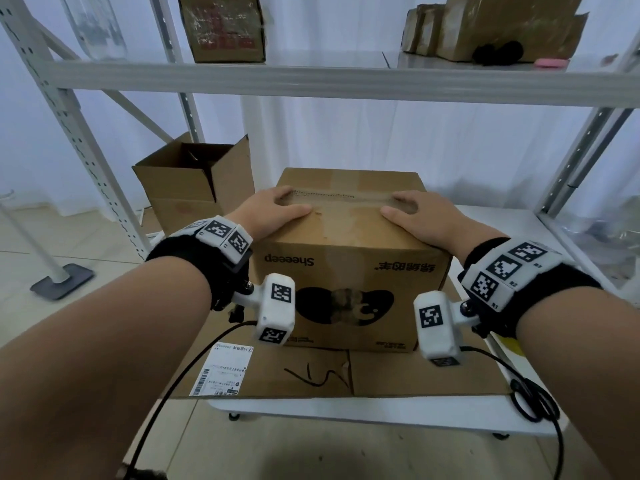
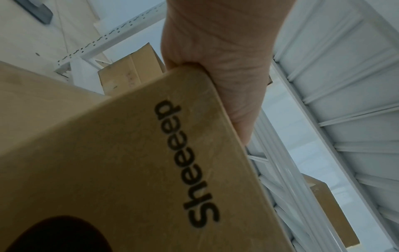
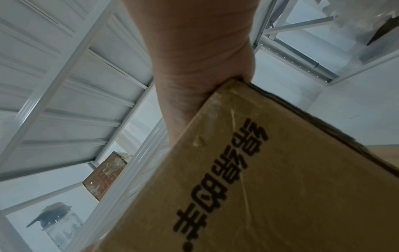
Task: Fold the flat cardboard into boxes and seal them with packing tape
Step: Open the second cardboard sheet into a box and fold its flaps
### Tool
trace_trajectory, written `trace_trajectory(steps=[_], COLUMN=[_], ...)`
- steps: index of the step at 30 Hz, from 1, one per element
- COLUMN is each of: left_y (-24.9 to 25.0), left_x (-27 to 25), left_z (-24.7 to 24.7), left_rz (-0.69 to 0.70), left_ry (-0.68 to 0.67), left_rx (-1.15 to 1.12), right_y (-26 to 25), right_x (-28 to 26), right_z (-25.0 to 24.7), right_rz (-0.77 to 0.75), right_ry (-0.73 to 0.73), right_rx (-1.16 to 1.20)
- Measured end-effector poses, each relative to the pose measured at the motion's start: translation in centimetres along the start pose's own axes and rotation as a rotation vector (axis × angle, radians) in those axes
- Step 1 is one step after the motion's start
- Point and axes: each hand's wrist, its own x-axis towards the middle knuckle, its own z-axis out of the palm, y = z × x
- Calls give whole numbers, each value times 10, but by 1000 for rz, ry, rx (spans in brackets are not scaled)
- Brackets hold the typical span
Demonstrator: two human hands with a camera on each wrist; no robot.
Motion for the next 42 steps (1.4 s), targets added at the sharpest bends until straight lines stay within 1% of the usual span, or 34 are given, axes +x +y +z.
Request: trace_trajectory(steps=[4,7,13,18,27,29,32,34,37,42], left_y=[8,14,16,12,7,7,12,19,29,50], left_x=[-2,-3,-6,-3,-2,-1,-2,-7,-15,-28], left_z=[-5,-8,8,16,19,20,22,23,22,19], left_rz=[3,21,47,66,86,75,50,68,104,200], left_ry=[7,37,36,131,203,210,232,282,333,358], left_rx=[52,103,277,363,447,497,591,618,594,574], right_y=[-6,-9,1,8,8,9,4,0,-4,-4], right_x=[1,6,10,11,6,8,10,9,3,-17], right_z=[-9,-14,-1,3,9,10,10,8,6,-7], right_rz=[-11,-17,-29,-40,-70,-66,-24,-20,-42,-72], right_ry=[11,21,-16,9,148,162,168,191,226,295], right_rx=[-28,-47,-137,-161,-129,-164,-294,-327,-282,-268])
